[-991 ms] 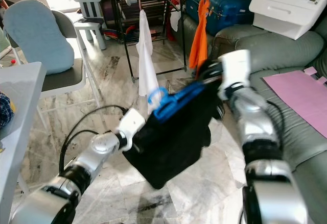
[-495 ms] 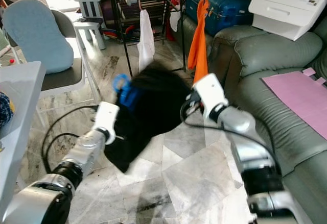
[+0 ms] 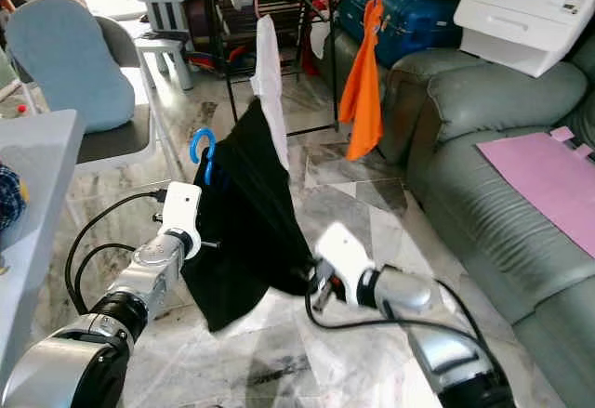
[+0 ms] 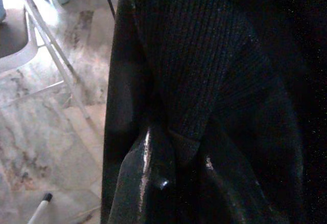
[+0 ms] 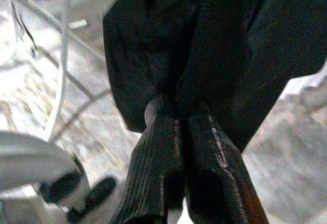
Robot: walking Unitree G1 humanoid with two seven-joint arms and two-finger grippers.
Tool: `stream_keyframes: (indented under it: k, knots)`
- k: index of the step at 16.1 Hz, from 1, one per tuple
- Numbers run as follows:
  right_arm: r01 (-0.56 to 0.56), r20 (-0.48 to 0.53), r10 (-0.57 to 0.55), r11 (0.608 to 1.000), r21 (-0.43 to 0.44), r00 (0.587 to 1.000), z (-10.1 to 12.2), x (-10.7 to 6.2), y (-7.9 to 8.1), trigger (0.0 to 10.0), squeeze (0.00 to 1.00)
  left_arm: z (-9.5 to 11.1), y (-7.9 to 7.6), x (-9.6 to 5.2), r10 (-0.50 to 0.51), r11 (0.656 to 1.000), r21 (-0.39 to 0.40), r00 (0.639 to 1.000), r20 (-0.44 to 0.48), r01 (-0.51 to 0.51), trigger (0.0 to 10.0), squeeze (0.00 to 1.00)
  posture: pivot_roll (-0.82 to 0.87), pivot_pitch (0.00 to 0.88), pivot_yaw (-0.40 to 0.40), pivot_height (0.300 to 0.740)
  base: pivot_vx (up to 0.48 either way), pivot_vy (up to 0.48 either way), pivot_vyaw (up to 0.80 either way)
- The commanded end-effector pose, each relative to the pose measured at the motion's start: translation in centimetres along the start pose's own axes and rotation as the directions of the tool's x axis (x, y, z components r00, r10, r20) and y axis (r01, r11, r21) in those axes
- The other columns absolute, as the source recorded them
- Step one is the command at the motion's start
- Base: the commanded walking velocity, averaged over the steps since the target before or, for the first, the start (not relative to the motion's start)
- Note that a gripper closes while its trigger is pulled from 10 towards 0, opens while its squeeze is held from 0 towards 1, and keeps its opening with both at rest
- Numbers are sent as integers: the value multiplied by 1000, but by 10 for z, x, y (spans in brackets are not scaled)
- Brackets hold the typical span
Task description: Hang hanger
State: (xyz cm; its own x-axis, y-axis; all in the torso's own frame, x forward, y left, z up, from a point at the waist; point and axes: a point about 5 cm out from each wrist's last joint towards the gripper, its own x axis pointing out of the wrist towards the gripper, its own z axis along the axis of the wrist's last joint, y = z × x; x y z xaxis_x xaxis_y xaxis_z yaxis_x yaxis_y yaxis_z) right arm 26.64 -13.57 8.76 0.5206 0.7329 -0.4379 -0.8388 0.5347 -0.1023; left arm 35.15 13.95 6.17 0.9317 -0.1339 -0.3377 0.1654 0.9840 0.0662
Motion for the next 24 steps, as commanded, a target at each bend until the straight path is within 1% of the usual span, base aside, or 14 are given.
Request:
stream_keyframes:
  k: [1, 2, 3, 4, 5, 9, 11, 12, 14, 16, 17, 22, 23, 24]
  knots:
    - [10, -61, -12, 1000, -26, 998, -11, -2, -1, 3804, 0, 24, 8, 4, 31, 999, -28, 997, 72, -29, 0, 0, -200, 0, 18, 740, 0, 0, 0]
    - [82, -103, -85, 996, -31, 991, -19, -3, -9, 10000, 0, 30, 5, 5, -10, 1000, -7, 994, 107, 11, 0, 0, -198, 0, 21, 740, 0, 0, 0]
    - [128, -103, -133, 991, -50, 986, -19, -6, -16, 10000, 0, 37, 2, 5, -55, 998, 32, 988, 142, 51, 0, 0, -197, 0, 23, 740, 0, 0, 0]
    - [139, -99, -143, 989, -53, 985, -19, -7, -18, 10000, 871, 38, 2, 4, -67, 997, 45, 987, 147, 60, 0, 0, -197, 0, 24, 740, 0, 0, 0]
    - [150, -92, -158, 984, -93, 983, -16, -10, -23, 10000, 1000, 45, 4, 4, -114, 990, 102, 978, 176, 97, 0, 0, -202, 0, 27, 740, 0, 0, 0]
    - [1, -113, -26, 976, -219, 993, -11, -23, -20, 10000, 1000, 49, 16, -1, -253, 936, 290, 955, 153, 202, 0, 0, -199, 0, 30, 740, 0, 0, 0]
    - [87, -75, -108, 967, -240, 991, -2, -23, -32, 10000, 1000, 50, 28, -2, -219, 941, 292, 966, 139, 171, 0, 0, -201, 0, 34, 740, 0, 0, 0]
    - [203, -6, -210, 953, -224, 978, 5, -23, -45, 10000, 1000, 53, 31, -3, -226, 941, 289, 962, 152, 175, 0, 0, -205, 0, 34, 740, 0, 0, 0]
    - [174, 37, -170, 941, -289, 985, 9, -27, -45, 10000, 1000, 57, 30, -4, -269, 920, 335, 949, 162, 204, 0, 0, -201, 0, 36, 740, 0, 0, 0]
    - [180, 81, -162, 925, -334, 983, 21, -39, -53, 10000, 1000, 58, 26, -7, -383, 846, 445, 915, 126, 293, 0, 0, -210, 0, 39, 740, 0, 0, 0]
    - [223, 65, -214, 904, -365, 975, 22, -49, -68, 10000, 1000, 53, 21, -10, -461, 782, 508, 884, 81, 361, 0, 0, -212, 0, 40, 740, 0, 0, 0]
    - [272, 91, -257, 879, -391, 962, 28, -73, -87, 10000, 1000, 31, 14, -23, -616, 616, 590, 786, -52, 522, 0, 0, -215, 0, 41, 740, 0, 0, 0]
    - [230, 72, -220, 888, -399, 973, 25, -75, -87, 10000, 1000, 27, 8, -29, -690, 534, 606, 718, -90, 589, 0, 0, -213, 0, 39, 740, 0, 0, 0]
    - [215, 66, -206, 890, -403, 976, 24, -76, -86, 10000, 1000, 26, 6, -31, -710, 513, 606, 697, -99, 608, 0, 0, -211, 0, 39, 740, 0, 0, 0]
